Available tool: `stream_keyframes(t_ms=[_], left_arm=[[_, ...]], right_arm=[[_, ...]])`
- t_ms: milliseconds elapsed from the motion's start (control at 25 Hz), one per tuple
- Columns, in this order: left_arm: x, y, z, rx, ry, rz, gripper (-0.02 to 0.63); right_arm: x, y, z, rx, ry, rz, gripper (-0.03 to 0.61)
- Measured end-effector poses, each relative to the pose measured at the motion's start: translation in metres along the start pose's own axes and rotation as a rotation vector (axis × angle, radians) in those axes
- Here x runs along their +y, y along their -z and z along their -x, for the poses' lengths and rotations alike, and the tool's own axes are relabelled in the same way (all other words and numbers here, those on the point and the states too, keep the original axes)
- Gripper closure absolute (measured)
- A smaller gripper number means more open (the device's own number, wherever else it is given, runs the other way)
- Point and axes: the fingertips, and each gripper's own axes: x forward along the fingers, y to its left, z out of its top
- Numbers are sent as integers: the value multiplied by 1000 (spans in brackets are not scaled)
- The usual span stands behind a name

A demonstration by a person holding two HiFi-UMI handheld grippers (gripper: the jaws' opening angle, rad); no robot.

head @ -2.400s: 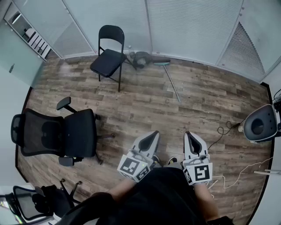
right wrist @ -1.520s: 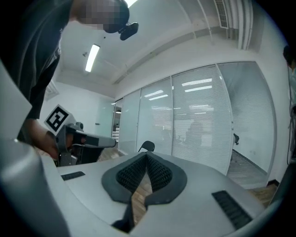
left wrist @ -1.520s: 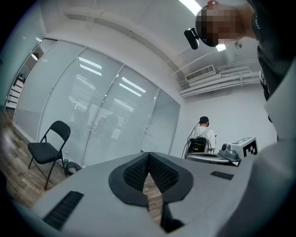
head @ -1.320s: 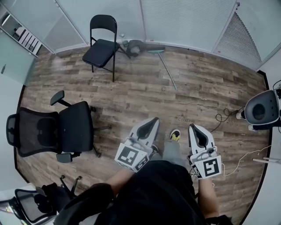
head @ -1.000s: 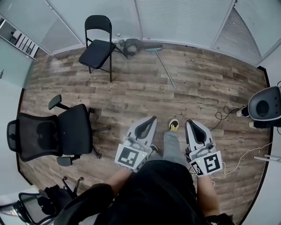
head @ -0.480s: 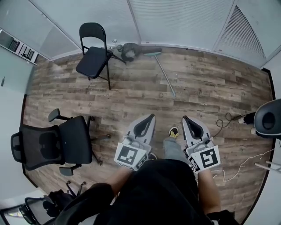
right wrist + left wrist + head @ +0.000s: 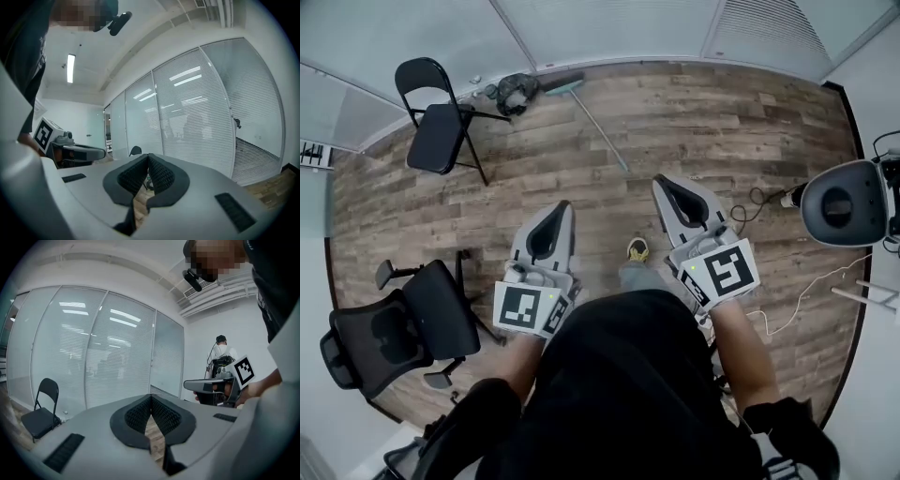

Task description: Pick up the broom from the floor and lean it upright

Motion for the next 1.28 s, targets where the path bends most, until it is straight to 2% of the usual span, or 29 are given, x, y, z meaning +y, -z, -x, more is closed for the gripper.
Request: stream_keyframes(t_ms=[280, 520, 680, 1040, 1280], left_arm=[[4, 1, -40, 16, -17, 35, 594], [26, -1, -64, 10, -18, 61, 594], [47, 6, -79, 26, -6, 81, 594], [137, 1, -132, 26, 4, 130, 594], [197, -19, -161, -1, 22, 133, 594]], right_arm=[[-53, -15, -6, 12, 0, 15, 561], [-74, -11, -32, 31, -5, 16, 560], [-82, -1, -59, 49, 10, -30, 560], [-89, 7, -155, 87, 33, -34, 560], [-82, -4, -223, 88, 21, -20, 560]])
